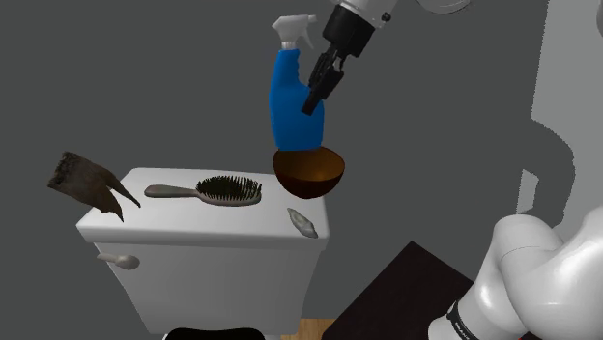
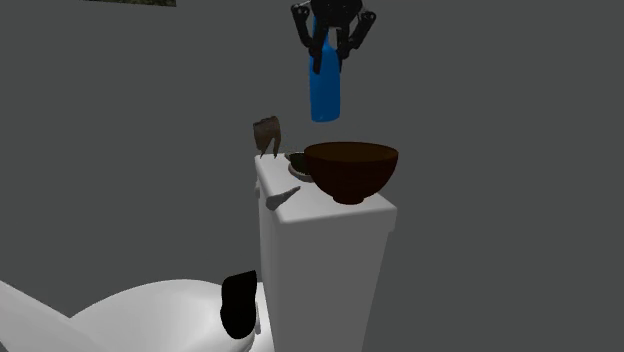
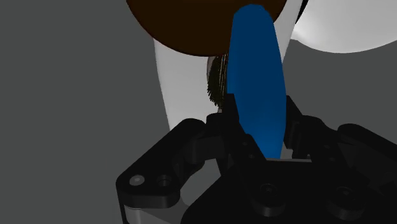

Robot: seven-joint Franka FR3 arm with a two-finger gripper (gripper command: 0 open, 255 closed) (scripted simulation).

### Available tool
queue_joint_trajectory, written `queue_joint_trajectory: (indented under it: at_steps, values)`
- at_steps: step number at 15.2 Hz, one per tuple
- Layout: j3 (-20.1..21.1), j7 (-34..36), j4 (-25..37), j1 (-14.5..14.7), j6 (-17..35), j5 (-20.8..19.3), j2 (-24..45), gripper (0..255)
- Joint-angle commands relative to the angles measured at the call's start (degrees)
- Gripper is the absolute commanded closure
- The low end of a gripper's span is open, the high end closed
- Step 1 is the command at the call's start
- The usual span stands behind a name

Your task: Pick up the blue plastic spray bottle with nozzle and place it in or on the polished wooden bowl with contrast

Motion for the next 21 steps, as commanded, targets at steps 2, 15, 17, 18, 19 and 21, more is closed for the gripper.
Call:
queue_joint_trajectory:
  at_steps: [2, 15, 17, 18, 19, 21]
  values:
    - [-3.0, -3.9, -2.5, -1.0, -0.7, -0.3, -2.5, 255]
    - [-5.4, -8.0, -12.3, -2.0, 5.0, -0.5, -5.9, 255]
    - [-5.4, -8.0, -12.3, -2.0, 5.0, -0.5, -5.9, 255]
    - [-5.4, -8.0, -12.3, -2.0, 5.0, -0.5, -5.9, 255]
    - [-5.4, -8.0, -12.3, -2.0, 5.0, -0.5, -5.9, 255]
    - [-5.4, -8.0, -12.3, -2.0, 5.0, -0.5, -5.9, 0]
